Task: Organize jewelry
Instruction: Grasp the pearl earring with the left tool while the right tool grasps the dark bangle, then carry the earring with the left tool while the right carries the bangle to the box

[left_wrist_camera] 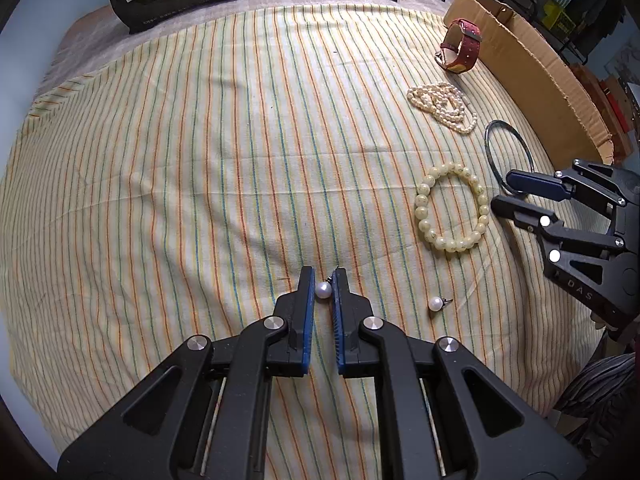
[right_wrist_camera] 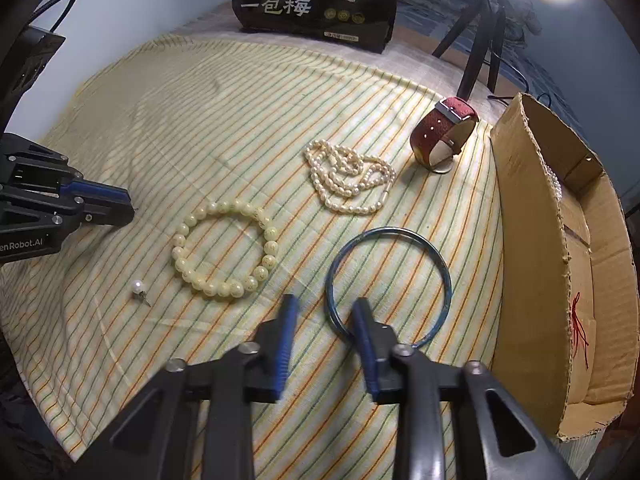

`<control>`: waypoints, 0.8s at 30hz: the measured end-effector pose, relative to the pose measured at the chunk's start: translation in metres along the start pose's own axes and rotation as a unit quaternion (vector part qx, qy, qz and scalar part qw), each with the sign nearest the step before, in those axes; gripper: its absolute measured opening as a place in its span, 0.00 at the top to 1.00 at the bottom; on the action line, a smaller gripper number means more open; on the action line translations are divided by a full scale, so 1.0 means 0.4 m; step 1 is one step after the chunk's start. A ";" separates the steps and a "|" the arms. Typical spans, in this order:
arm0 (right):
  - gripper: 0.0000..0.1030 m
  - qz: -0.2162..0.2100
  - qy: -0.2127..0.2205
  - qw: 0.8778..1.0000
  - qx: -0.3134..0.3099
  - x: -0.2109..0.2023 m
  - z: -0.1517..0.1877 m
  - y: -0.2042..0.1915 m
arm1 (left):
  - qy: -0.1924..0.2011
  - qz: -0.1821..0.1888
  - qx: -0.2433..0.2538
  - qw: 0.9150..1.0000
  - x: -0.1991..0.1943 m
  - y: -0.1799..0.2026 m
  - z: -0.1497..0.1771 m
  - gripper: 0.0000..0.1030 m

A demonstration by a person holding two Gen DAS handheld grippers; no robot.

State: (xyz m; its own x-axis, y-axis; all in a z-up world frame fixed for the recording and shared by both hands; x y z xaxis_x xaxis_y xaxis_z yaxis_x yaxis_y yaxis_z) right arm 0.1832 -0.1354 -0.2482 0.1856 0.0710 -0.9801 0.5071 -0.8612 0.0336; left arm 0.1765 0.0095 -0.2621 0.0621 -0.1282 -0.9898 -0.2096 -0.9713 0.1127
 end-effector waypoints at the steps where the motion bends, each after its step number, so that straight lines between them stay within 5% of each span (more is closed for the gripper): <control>1: 0.85 0.003 0.002 1.000 -0.001 0.000 0.000 0.000 | 0.000 0.001 -0.001 1.000 -0.001 -0.001 0.003 0.94; 5: 0.98 0.015 0.008 1.000 -0.005 -0.003 -0.001 -0.003 | 0.000 0.010 -0.008 1.000 -0.008 -0.005 0.008 0.94; 24: 0.99 -0.052 0.081 0.994 0.061 -0.142 0.005 0.058 | 0.049 0.037 -0.043 0.997 -0.129 -0.050 0.006 0.94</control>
State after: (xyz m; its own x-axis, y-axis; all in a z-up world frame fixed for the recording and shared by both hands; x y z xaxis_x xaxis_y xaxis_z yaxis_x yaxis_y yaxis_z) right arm 0.1827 -0.1605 -0.1921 0.2745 0.2344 -0.9326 0.4273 -0.8985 -0.1001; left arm 0.1752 0.0359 -0.2134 0.1457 -0.2149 -0.9657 -0.1327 -0.9716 0.1962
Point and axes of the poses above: each gripper's, at about its wrist camera, not at the fingertips, and x roughly the way its jaws point, y to its right, z to its underside, the point moved 4 cm from there along x, roughly the way its jaws point, and after that the axes turned 11 degrees about -y, right-handed, at the moved point
